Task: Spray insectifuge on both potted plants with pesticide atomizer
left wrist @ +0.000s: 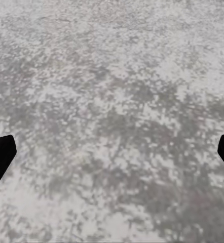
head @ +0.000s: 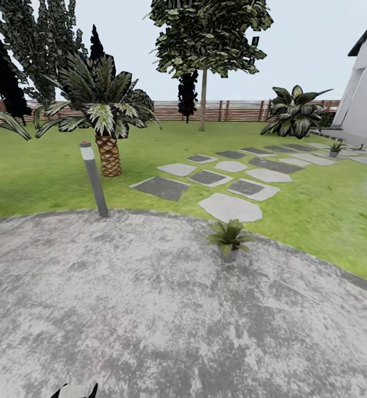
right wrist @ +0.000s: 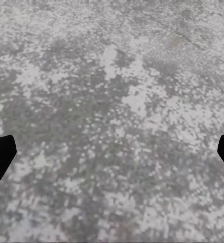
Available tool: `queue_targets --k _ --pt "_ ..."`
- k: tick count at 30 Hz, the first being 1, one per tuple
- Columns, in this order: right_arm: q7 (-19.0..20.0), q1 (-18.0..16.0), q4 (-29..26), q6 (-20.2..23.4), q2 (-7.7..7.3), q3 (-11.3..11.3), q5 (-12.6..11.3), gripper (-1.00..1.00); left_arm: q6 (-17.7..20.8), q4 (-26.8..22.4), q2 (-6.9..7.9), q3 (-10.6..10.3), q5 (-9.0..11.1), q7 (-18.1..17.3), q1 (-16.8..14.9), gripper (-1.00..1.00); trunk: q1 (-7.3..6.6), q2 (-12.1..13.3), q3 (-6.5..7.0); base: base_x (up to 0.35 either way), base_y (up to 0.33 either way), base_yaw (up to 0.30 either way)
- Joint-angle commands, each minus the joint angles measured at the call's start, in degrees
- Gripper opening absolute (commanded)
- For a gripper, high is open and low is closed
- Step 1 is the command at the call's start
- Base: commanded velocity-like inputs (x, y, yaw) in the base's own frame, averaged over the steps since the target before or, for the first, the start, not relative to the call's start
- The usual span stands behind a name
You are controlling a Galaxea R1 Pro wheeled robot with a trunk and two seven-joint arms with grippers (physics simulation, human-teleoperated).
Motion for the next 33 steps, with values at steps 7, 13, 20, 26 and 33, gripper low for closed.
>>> queue_targets --k 7,13,20,26,33 --pt "-0.2 0.0 1.2 -0.1 0.03 -0.1 0.6 1.00 -0.1 0.1 -0.03 0.5 0.1 -0.6 0.0 1.00 0.02 0.0 -0.05 0.336 0.099 0.000" --pt "-0.2 0.0 2.3 -0.1 0.03 -0.2 0.5 1.00 -0.1 0.1 -0.17 0.5 0.1 -0.6 0.0 1.00 0.02 0.0 -0.05 0.335 0.115 0.000" --pt "-0.3 0.0 2.4 -0.2 0.03 -0.3 0.5 1.00 -0.1 0.1 -0.29 0.5 0.2 -0.6 0.0 1.00 0.02 0.0 -0.05 0.333 0.155 0.000" --pt "-0.3 -0.1 2.4 -0.2 0.03 -0.5 0.4 1.00 -0.1 0.1 -0.41 0.5 0.1 -0.6 0.0 1.00 0.02 0.0 -0.05 0.320 0.182 0.000" --pt "-0.3 -0.1 2.4 -0.2 0.03 -0.5 0.4 1.00 -0.1 0.1 -0.61 0.4 0.0 -0.3 0.0 1.00 0.02 0.0 -0.05 0.313 0.191 0.000"
